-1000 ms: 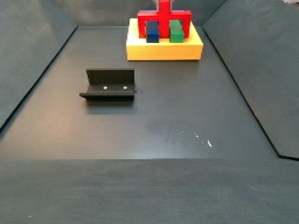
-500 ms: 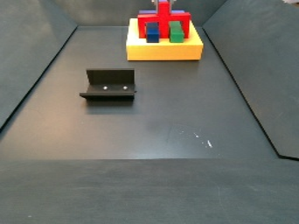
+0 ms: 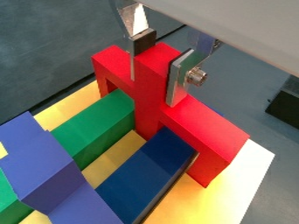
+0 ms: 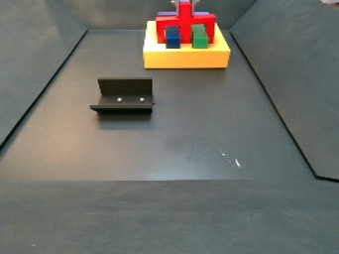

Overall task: Pick up the red object. Move up. Move to above the board. Insert the red object.
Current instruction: Insert the red object.

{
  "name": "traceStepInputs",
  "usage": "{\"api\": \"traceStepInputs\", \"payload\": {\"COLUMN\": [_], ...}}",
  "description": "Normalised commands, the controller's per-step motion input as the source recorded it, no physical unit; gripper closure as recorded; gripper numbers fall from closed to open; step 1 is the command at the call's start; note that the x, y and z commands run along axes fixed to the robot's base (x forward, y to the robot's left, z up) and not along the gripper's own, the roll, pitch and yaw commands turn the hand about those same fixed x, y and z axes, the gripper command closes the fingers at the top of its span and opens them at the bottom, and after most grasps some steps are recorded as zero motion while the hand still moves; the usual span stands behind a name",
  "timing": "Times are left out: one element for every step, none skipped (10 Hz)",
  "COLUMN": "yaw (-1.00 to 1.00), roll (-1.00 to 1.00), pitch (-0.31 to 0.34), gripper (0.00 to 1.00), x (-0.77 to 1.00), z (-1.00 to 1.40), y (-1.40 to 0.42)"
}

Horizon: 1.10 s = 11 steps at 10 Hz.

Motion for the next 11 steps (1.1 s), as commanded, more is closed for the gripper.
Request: {"api": "traceStepInputs", "payload": {"yaw": [0.08, 0.0, -0.03, 0.07, 0.05, 0.03, 0.0, 0.0, 0.0, 0.0, 0.0], "roll": [0.0, 0.11, 0.07, 0.0, -0.04, -0.13, -0.25, -0.27, -0.29, -0.11, 0.0], "pitch": [-0.207, -0.119, -0.147, -0.119, -0.107, -0.203, -0.209, -0.19, -0.171, -0.144, 0.0], "gripper": [1.0, 1.0, 1.0, 1.0, 1.0, 1.0, 1.0, 1.0, 1.0, 1.0, 1.0], "x": [0.02, 0.27, 0.18, 0.0, 0.0, -0.04, -0.07, -0.04, -0.04, -0.08, 0.0], "z": [-0.29, -0.25, -0.36, -0.27, -0.27, -0.46, -0.41, -0.39, -0.35, -0.25, 0.0], "y": [-0.23, -0.25, -0.13, 0.0, 0.03, 0.17, 0.32, 0.36, 0.36, 0.03, 0.0]}}
